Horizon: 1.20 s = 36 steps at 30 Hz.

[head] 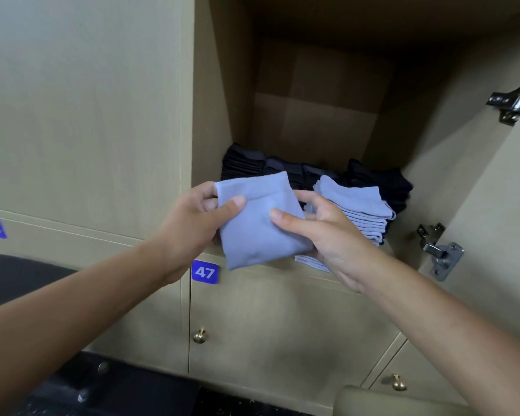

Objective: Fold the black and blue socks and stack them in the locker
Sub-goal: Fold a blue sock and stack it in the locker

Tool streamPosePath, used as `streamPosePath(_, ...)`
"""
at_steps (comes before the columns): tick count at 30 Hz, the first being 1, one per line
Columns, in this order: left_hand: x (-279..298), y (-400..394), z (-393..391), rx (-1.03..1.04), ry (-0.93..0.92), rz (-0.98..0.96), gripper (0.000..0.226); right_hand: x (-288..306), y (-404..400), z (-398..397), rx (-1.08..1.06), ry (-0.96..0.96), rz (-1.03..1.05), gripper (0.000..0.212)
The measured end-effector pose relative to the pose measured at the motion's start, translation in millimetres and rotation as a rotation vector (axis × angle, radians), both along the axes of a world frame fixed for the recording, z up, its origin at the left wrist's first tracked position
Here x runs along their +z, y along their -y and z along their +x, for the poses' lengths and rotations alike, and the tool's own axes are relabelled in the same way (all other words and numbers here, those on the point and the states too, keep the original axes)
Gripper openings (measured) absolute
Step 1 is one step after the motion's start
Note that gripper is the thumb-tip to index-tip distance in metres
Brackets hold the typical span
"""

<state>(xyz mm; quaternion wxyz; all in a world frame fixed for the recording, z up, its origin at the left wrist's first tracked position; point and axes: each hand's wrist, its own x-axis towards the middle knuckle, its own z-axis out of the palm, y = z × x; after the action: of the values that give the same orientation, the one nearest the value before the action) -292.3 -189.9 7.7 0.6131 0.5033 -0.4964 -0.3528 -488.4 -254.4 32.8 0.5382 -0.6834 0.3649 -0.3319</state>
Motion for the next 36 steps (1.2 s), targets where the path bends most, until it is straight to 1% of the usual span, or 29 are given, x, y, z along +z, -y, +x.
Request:
streamPosePath(3, 0, 3, 0, -0.028, -0.106, -0.014, 0.035, -2, 2, -1, -0.009, 0.035, 0.040, 0.045)
streamPosePath(6, 4, 3, -2, -0.044, -0.108, -0.040, 0.032, 0, 6, -5, -0.090, 0.104, -0.001, 0.046)
streamPosePath(8, 7, 1, -3, 0.000, -0.038, -0.053, 0.030, 2, 10, -8, -0.168, 0.161, -0.040, 0.052)
streamPosePath(11, 8, -1, -4, 0.011, 0.096, -0.083, 0.048, 4, 12, -10, -0.272, 0.250, -0.073, 0.056)
streamPosePath(12, 7, -1, -4, -0.004, 0.141, -0.095, 0.051, 5, 12, -10, -0.293, 0.263, -0.089, 0.056)
streamPosePath(14, 6, -3, -6, -0.037, 0.240, -0.107, 0.046, 5, 11, -11, -0.329, 0.259, -0.134, 0.051)
streamPosePath(16, 4, -2, -9, -0.051, 0.285, -0.115, 0.035, 5, 8, -11, -0.363, 0.235, -0.190, 0.045)
streamPosePath(19, 2, 3, -16, 0.026, 0.273, -0.119, 0.021, 6, 8, -10, -0.428, 0.230, -0.245, 0.038)
streamPosePath(22, 3, 13, -23, 0.142, 0.251, -0.087, 0.018, 10, 9, -11, -0.501, 0.250, -0.198, 0.038)
streamPosePath(24, 8, 20, -29, 0.168, 0.209, -0.080, 0.018, 12, 10, -13, -0.512, 0.228, -0.166, 0.043)
streamPosePath(26, 15, 28, -35, 0.166, 0.169, -0.080, 0.016, 11, 12, -16, -0.465, 0.161, -0.186, 0.044)
streamPosePath(27, 18, 32, -38, 0.153, 0.151, -0.082, 0.016, 10, 14, -18, -0.441, 0.117, -0.208, 0.042)
streamPosePath(29, 27, 40, -45, 0.117, 0.118, -0.090, 0.017, 11, 20, -23, -0.432, 0.043, -0.268, 0.030)
streamPosePath(31, 36, 51, -52, 0.074, 0.110, -0.110, 0.021, 15, 27, -32, -0.459, 0.014, -0.346, 0.018)
streamPosePath(32, 40, 57, -55, 0.046, 0.108, -0.119, 0.023, 18, 31, -36, -0.473, 0.001, -0.385, 0.017)
streamPosePath(36, 56, 82, -68, -0.067, 0.102, -0.098, 0.027, 28, 50, -55, -0.535, -0.074, -0.473, 0.025)
